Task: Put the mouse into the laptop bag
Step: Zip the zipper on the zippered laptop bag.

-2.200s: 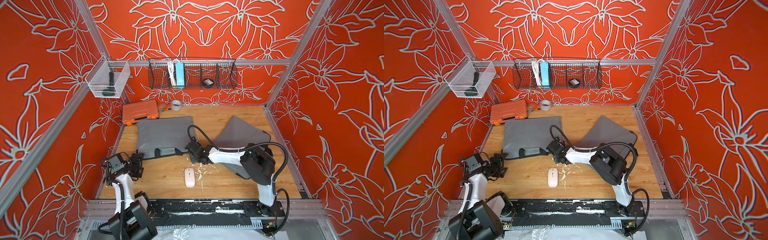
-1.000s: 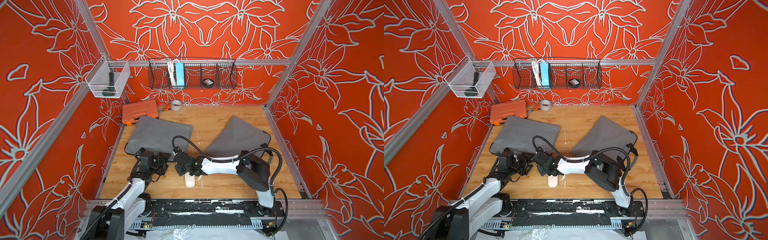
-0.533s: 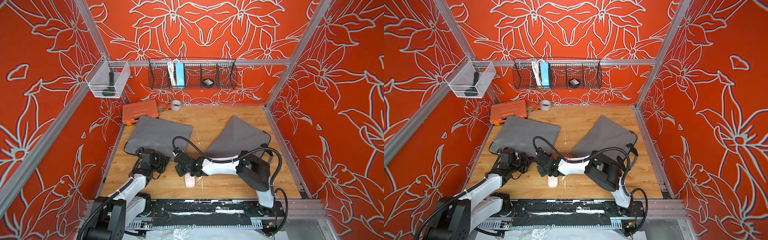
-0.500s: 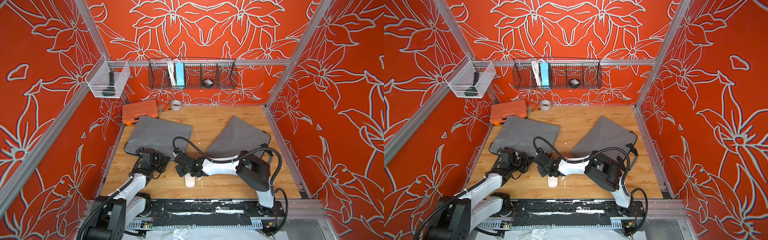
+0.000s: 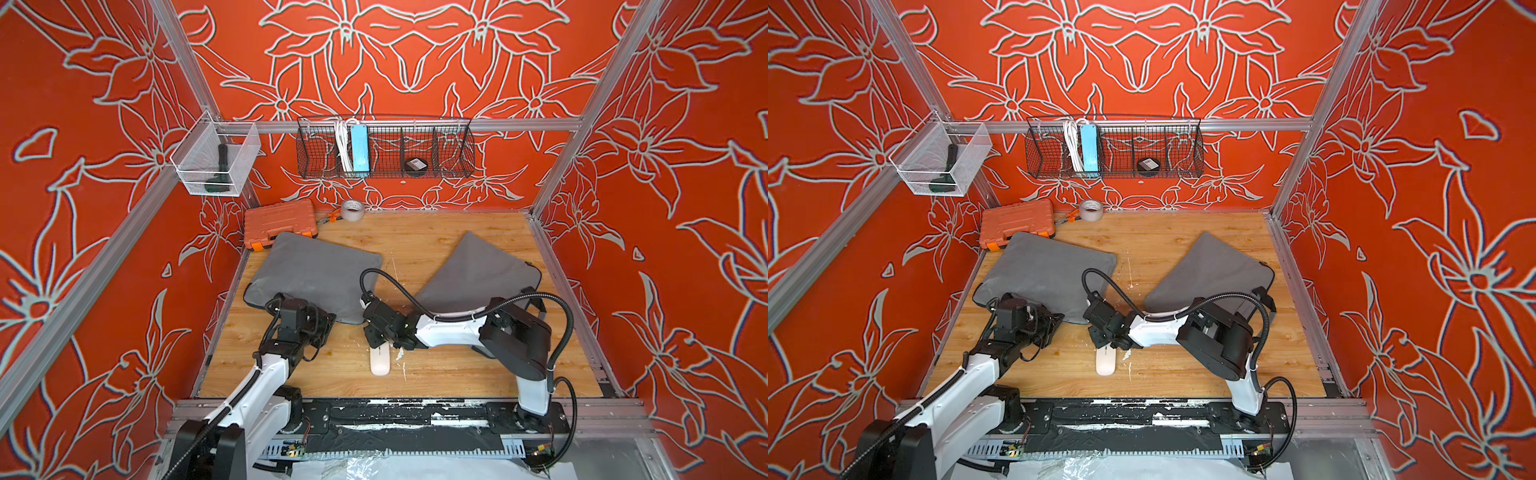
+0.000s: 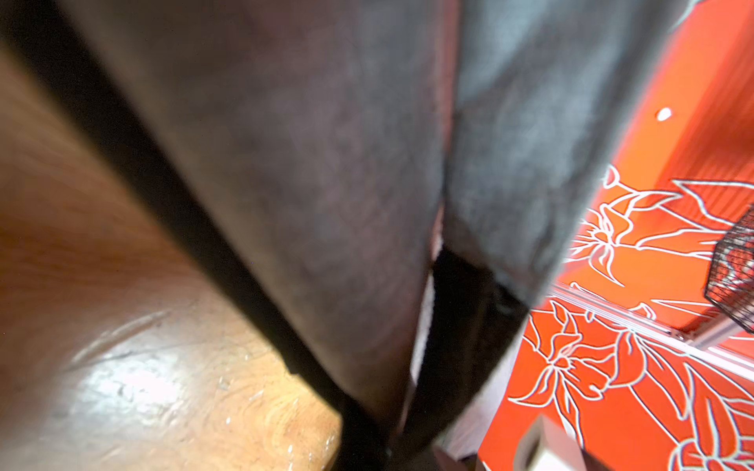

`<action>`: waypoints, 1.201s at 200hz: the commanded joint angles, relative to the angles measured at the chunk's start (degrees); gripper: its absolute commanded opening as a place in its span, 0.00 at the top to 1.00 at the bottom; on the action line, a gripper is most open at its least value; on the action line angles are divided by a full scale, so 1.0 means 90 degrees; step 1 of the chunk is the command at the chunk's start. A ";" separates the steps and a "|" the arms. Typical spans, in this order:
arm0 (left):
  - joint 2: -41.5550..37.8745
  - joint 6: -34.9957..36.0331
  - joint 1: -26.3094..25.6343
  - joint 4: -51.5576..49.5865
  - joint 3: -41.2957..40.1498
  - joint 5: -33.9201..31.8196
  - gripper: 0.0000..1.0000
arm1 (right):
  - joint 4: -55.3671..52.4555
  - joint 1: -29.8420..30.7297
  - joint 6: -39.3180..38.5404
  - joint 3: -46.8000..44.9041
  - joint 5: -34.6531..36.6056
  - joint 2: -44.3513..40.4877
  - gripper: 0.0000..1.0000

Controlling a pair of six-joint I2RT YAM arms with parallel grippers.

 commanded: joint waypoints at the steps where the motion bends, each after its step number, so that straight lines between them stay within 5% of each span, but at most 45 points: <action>1: -0.0158 -0.0037 0.0116 -0.0118 -0.0042 -0.0519 1.00 | -0.0342 -0.0262 -0.0101 -0.0151 0.0181 -0.0063 1.00; 119: 0.0052 0.0048 0.0173 0.0135 0.0006 -0.0055 1.00 | -0.2220 -0.0715 0.0343 0.1429 0.0696 0.0879 1.00; 130: 0.0103 0.0086 0.0168 0.0149 0.0067 0.0105 0.85 | -0.1695 -0.0691 0.0192 0.1114 0.0275 0.0687 1.00; 148: 0.0237 0.0117 0.0168 0.0287 0.0115 0.0551 0.41 | -0.1275 -0.0595 0.0066 0.0860 0.0045 0.0427 1.00; 163: 0.0322 0.0076 0.0125 0.0363 0.0125 0.0757 0.25 | -0.1219 -0.0473 -0.0047 0.0921 0.0025 0.0379 1.00; 201: 0.0363 -0.0412 -0.0252 0.0964 -0.0199 0.0791 0.19 | -0.1252 -0.0288 -0.0194 0.1496 -0.0211 0.0633 1.00; 240: 0.0513 -0.0508 -0.0915 0.1127 -0.0121 0.0349 0.30 | -0.0991 0.0033 -0.0374 0.1698 -0.0316 0.0644 1.00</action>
